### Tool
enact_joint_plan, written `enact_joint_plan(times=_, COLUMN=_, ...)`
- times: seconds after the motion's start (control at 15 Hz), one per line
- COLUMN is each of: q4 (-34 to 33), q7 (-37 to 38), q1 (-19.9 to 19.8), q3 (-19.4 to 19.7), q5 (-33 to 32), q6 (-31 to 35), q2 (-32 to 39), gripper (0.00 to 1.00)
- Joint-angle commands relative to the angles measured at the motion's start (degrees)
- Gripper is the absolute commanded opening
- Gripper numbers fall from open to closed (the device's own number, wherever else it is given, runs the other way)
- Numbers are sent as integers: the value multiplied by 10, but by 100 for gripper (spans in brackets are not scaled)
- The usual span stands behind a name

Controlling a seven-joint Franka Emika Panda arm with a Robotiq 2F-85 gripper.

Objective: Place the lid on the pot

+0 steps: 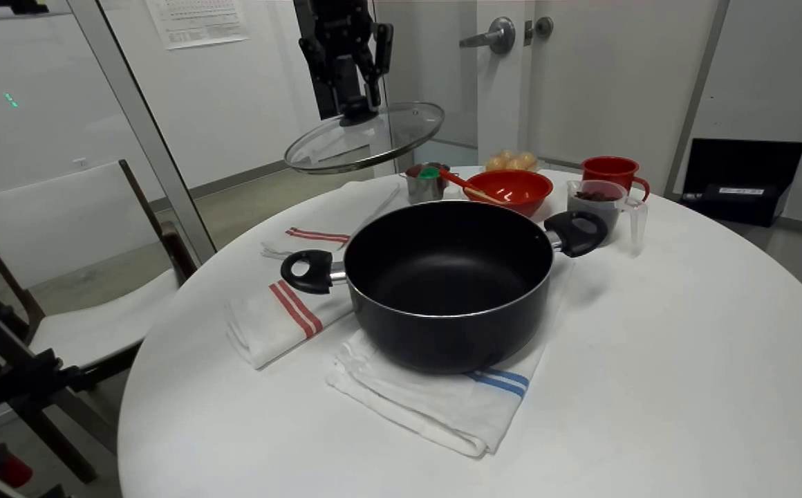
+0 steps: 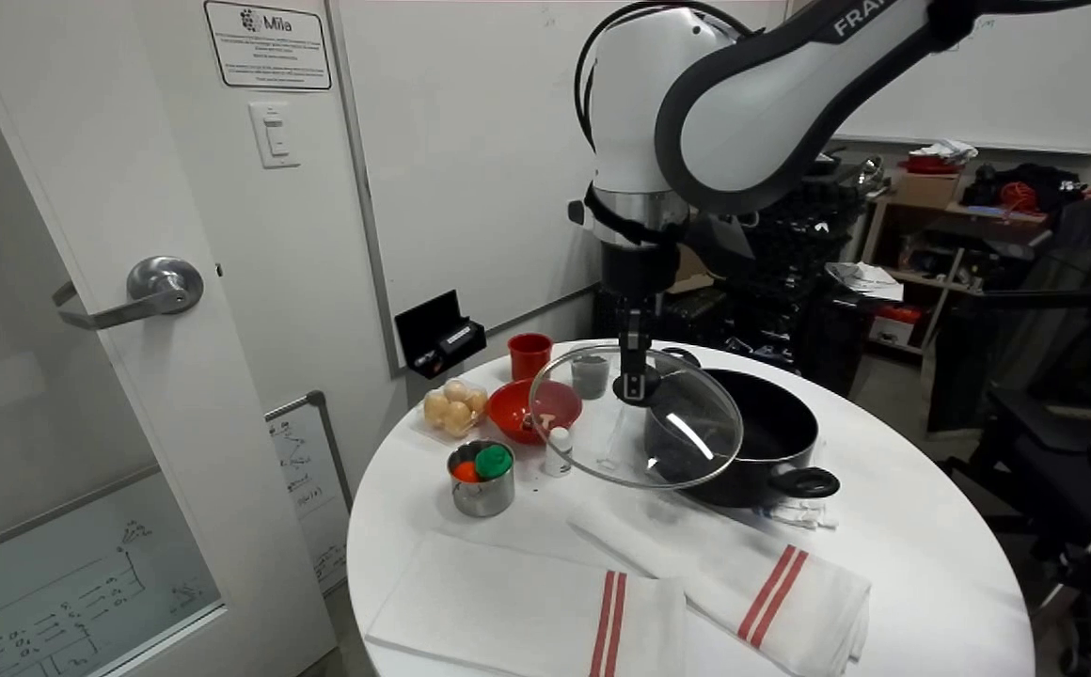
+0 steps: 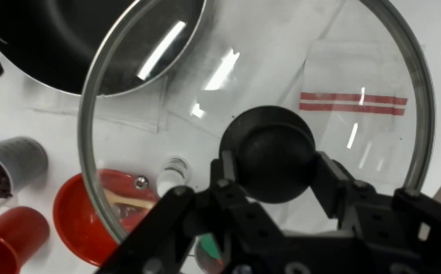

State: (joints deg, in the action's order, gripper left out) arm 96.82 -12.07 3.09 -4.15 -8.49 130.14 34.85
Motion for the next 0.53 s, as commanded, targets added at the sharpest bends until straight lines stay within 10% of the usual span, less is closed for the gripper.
enact_joint_plan(times=0.0, q4=25, q7=29, q1=-18, q3=13, q5=24, q6=-14, q2=-31, gripper=25)
enact_joint_plan(times=0.47, q4=49, q7=59, q1=-77, q3=31, q5=103, q6=-12, q2=-36, gripper=25)
